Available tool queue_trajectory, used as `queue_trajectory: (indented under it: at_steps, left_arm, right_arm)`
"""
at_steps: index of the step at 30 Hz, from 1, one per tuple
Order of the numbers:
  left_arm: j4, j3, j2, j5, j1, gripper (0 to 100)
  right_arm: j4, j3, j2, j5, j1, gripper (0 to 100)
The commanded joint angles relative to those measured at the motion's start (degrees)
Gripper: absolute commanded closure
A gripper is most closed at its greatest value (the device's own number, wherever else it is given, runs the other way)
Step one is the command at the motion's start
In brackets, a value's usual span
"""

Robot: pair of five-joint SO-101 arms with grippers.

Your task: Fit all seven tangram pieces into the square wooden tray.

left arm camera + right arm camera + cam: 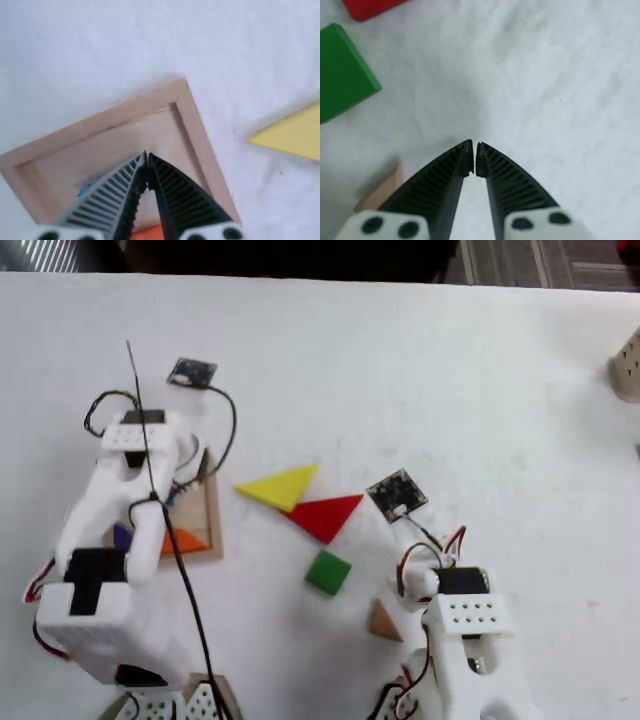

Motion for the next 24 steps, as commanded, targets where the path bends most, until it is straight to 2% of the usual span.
queue_trajectory:
  at_steps: [1,5,7,15,19,22,24]
  left_arm:
    - [-2.6,3.5,-6.1,-2.5,1.5,98]
    - [-5.7,6.6,-6.0,-3.3,1.6,98]
    - [-5.9,5.9,-4.4,-5.8,1.7,98]
    - [-2.1,-8.9,7.3,-6.4,-1.1,98]
    - [4.2,-17.1,13.2,-6.4,-1.9,98]
    - [5.7,-20.8,15.8,-6.3,-2.9,98]
    - [5.6,-22.5,16.5,-3.5,-4.9,98]
  right_arm:
    - [-0.9,-0.2,-1.2,0.7,-0.3,98.1]
    - [-0.9,-0.2,-1.2,0.7,-0.2,98.1]
    - [-0.9,-0.2,-1.2,0.7,-0.1,98.1]
    - [-0.8,-0.2,-1.2,0.7,0.1,98.1]
    - [-0.8,-0.2,-1.2,0.7,0.1,98.1]
    - [-0.8,-0.2,-1.2,0.7,0.1,98.1]
    - [-0.8,-0.2,-1.2,0.7,0.1,98.1]
